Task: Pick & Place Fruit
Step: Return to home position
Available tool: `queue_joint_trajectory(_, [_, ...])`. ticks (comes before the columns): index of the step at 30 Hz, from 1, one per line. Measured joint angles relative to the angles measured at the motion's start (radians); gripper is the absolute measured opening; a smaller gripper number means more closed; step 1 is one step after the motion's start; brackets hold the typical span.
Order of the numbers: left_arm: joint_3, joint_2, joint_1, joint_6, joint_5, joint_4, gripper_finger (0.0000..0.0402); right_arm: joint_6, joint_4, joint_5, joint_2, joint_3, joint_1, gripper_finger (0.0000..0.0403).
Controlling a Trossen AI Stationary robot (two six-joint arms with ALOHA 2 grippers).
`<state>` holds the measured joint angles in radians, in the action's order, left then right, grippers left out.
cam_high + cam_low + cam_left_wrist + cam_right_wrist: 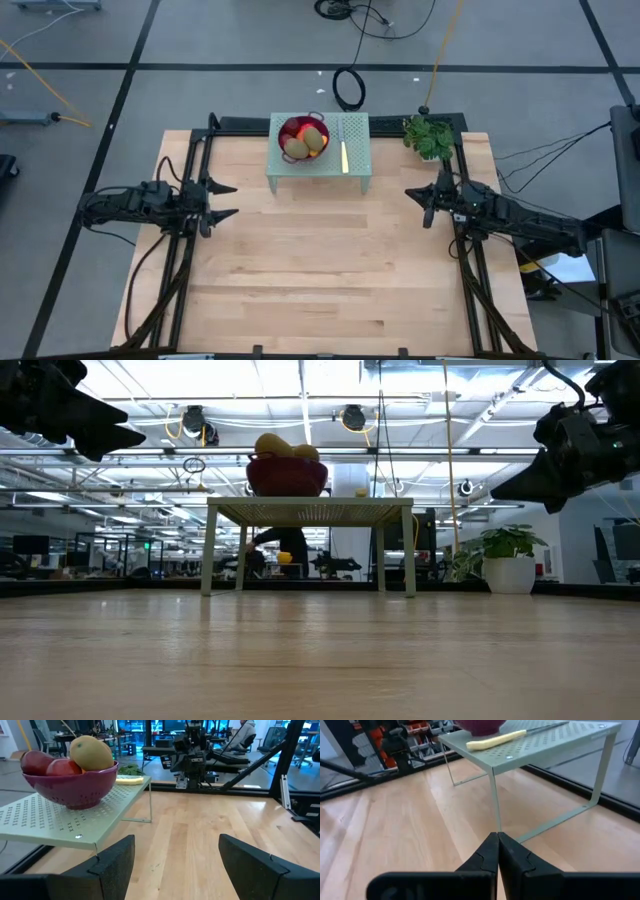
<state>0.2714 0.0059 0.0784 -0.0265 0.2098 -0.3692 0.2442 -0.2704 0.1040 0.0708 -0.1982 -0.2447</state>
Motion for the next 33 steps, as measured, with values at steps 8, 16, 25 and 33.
queue_joint_trajectory(8, [0.0, 0.0, 0.0, 0.025, 0.0, -0.001, 0.0282, -0.051, -0.052, -0.001, 0.0, 0.001, 0.0, 0.0])
queue_joint_trajectory(16, [0.0, 0.0, 0.0, 0.025, 0.001, -0.001, 0.0282, -0.14, -0.055, -0.001, 0.0, 0.001, 0.0, 0.0])
queue_joint_trajectory(25, [0.0, 0.0, 0.0, 0.023, 0.001, 0.0, 0.0282, -0.152, -0.054, -0.001, 0.0, 0.001, 0.0, 0.0])
queue_joint_trajectory(33, [0.0, 0.0, 0.0, 0.022, 0.001, 0.0, 0.0282, -0.152, -0.053, -0.001, 0.0, 0.001, 0.0, 0.0004])
